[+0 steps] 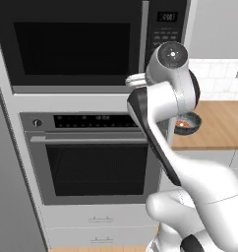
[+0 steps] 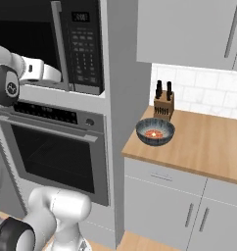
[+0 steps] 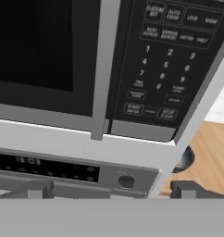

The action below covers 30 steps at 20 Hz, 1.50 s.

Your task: Open the microwave, place the bowl with waffle inside the microwave, then close the microwave door and turn it on.

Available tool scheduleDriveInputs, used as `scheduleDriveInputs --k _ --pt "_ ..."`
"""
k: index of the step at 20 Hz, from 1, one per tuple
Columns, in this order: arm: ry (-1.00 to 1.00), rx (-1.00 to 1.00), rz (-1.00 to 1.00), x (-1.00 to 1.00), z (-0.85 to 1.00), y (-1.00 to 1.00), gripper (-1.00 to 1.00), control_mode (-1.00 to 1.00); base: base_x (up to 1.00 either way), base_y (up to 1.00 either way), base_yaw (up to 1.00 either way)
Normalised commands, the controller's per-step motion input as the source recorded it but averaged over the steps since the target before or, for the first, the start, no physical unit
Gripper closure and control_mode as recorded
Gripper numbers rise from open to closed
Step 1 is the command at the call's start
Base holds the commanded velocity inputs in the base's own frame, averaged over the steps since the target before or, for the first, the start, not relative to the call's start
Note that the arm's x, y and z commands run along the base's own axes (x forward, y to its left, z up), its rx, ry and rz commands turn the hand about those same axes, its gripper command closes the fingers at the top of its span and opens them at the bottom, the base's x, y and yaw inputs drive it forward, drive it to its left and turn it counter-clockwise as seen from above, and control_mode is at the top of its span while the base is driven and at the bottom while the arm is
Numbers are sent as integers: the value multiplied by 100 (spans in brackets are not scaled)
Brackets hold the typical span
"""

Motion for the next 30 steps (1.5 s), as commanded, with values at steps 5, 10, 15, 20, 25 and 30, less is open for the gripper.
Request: scheduleDriveInputs --k 5,10,15,20,25,30 --pt "0 0 0 68 -8 10 -100 -100 0 0 0" --pt "0 0 0 70 -20 0 -100 -100 0 0 0" --pt "0 0 0 70 -29 0 -100 -100 0 0 0" --pt "0 0 0 68 -25 0 -100 -100 0 0 0" --pt "0 0 0 64 -20 0 -100 -100 0 0 0" --pt "-4 0 0 60 -34 2 100 -100 0 0 0"
